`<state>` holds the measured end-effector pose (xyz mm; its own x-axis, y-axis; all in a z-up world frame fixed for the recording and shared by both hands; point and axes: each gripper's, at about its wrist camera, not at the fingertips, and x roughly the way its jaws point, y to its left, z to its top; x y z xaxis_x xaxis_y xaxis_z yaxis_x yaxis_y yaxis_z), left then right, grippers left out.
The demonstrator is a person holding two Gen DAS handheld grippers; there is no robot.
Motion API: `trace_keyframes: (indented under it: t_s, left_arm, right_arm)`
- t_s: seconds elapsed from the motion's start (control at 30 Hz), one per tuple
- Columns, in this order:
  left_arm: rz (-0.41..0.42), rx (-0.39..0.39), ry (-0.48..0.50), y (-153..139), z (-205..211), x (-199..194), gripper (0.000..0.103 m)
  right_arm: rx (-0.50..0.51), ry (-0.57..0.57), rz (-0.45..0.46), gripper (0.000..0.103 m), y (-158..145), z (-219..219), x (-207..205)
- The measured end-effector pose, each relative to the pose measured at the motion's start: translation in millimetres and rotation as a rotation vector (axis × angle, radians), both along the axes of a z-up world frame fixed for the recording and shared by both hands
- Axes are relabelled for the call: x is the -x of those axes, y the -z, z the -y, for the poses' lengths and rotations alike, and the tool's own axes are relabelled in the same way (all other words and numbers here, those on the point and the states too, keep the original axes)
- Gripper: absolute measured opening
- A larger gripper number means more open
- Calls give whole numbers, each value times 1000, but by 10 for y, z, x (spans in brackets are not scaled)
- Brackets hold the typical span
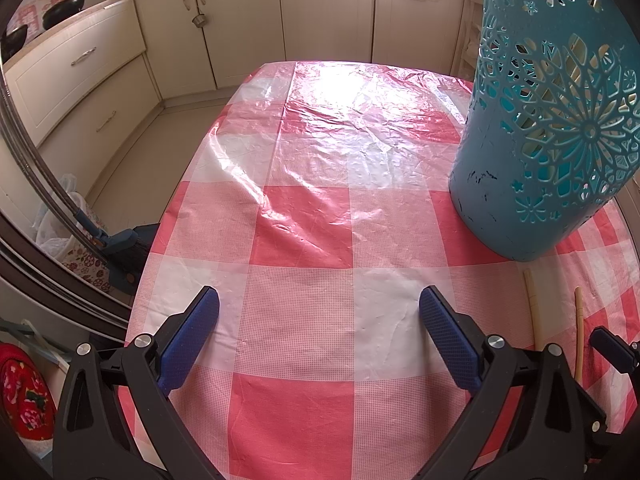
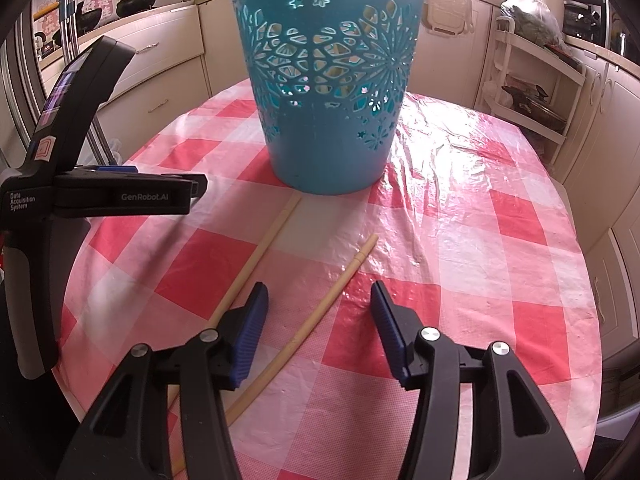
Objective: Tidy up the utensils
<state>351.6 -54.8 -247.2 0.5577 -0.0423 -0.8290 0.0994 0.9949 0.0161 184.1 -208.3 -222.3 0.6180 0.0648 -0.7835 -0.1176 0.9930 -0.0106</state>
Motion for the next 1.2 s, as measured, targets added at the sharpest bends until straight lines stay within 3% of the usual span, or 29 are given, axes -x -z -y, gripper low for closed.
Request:
trace_keyframes:
  t_s: [1.2]
  left_arm:
    - [0,0,0,0,3,0,96]
  right_arm:
    - [2,5,1,56,-8,7,2]
